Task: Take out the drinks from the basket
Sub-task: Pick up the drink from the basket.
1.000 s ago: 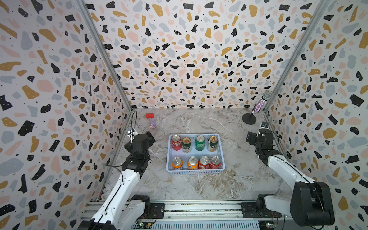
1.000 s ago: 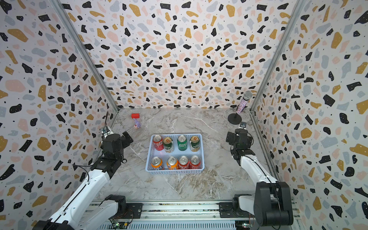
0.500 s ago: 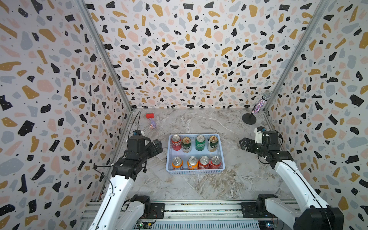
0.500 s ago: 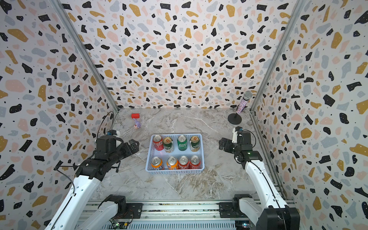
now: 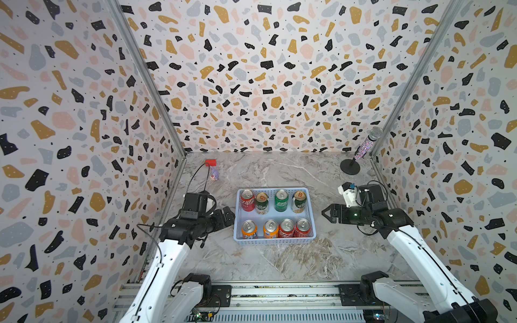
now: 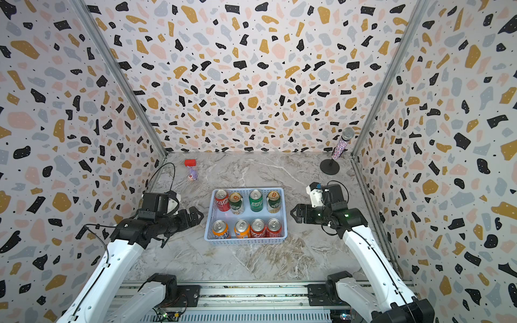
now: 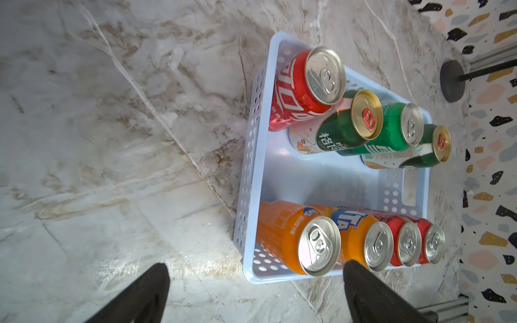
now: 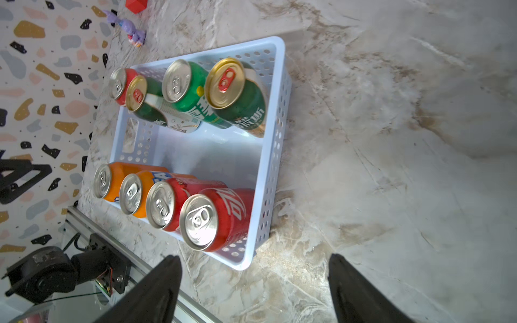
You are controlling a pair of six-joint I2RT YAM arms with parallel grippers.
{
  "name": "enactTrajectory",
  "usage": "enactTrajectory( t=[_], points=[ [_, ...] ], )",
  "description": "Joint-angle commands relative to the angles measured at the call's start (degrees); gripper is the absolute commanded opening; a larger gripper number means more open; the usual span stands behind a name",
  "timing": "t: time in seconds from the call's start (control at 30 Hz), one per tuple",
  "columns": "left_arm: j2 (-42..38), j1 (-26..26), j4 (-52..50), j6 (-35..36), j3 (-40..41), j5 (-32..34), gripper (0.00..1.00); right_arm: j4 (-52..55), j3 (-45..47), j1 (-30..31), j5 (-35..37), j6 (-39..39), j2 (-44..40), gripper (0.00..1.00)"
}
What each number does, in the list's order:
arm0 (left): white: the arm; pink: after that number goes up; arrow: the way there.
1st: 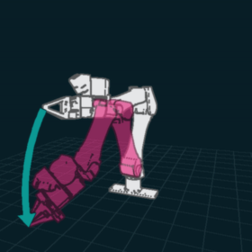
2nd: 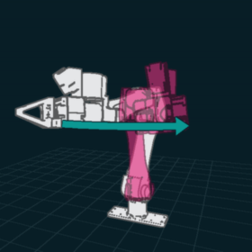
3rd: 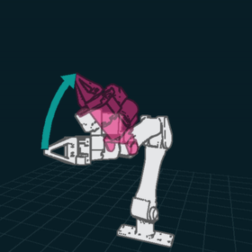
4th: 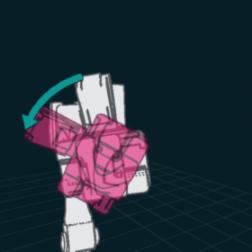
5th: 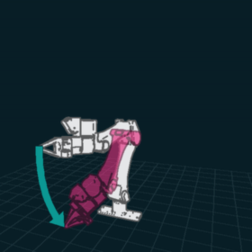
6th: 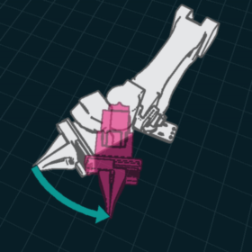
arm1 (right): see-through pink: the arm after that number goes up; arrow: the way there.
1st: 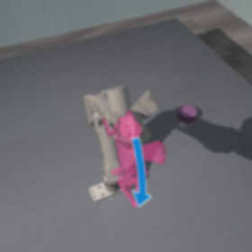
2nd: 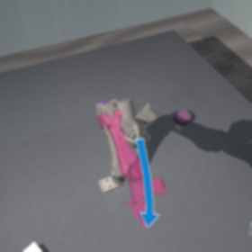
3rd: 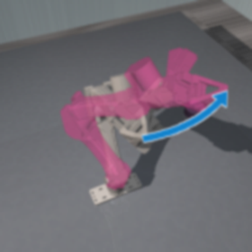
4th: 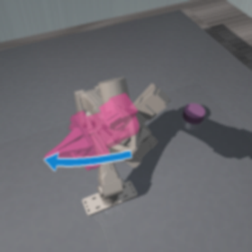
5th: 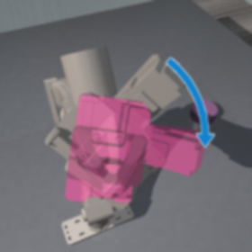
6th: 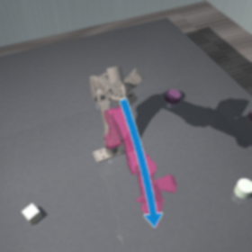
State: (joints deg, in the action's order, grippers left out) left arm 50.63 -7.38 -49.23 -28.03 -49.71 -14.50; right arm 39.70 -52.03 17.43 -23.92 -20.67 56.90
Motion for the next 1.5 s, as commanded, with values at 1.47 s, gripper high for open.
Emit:
enactTrajectory(
  t=[1.47],
  points=[
    [8.9, -0.3, 6.7, 5.0, 0.3, -6.8, 1.00, 1.8, -7.9, 30.1, 17.7, 7.8, 18.4, 0.87]
  ],
)
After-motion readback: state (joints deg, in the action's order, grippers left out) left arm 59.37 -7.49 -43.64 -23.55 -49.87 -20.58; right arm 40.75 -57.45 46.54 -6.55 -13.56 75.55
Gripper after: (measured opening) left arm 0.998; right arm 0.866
